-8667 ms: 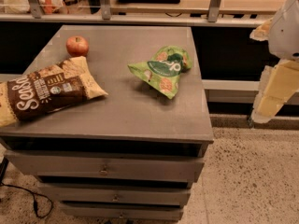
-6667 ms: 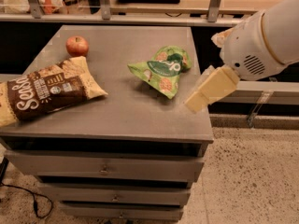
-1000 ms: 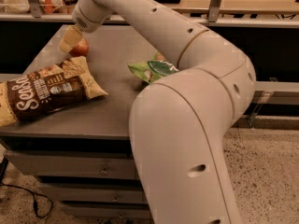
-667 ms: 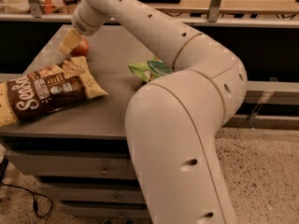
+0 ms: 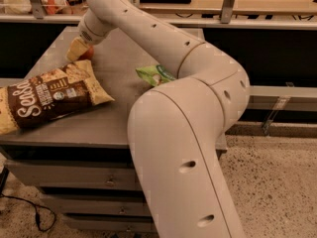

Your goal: Move apple near brown chip bag

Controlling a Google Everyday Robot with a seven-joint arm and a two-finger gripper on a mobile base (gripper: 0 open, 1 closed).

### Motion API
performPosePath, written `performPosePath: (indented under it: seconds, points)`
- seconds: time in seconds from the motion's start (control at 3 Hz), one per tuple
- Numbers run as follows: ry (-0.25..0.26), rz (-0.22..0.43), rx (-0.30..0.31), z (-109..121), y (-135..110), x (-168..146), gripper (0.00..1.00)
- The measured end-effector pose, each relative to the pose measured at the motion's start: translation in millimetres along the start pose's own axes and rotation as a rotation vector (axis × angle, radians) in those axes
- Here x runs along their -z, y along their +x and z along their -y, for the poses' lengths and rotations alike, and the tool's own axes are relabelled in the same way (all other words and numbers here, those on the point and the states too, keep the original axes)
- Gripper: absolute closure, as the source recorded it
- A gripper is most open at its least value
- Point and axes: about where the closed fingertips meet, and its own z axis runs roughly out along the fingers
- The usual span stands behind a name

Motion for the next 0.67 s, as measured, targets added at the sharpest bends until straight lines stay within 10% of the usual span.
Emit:
performPosePath:
  seconds: [0.67]
  points:
    - [-0.023, -0.020, 0.003, 0.8, 10.2, -14.3, 0.64]
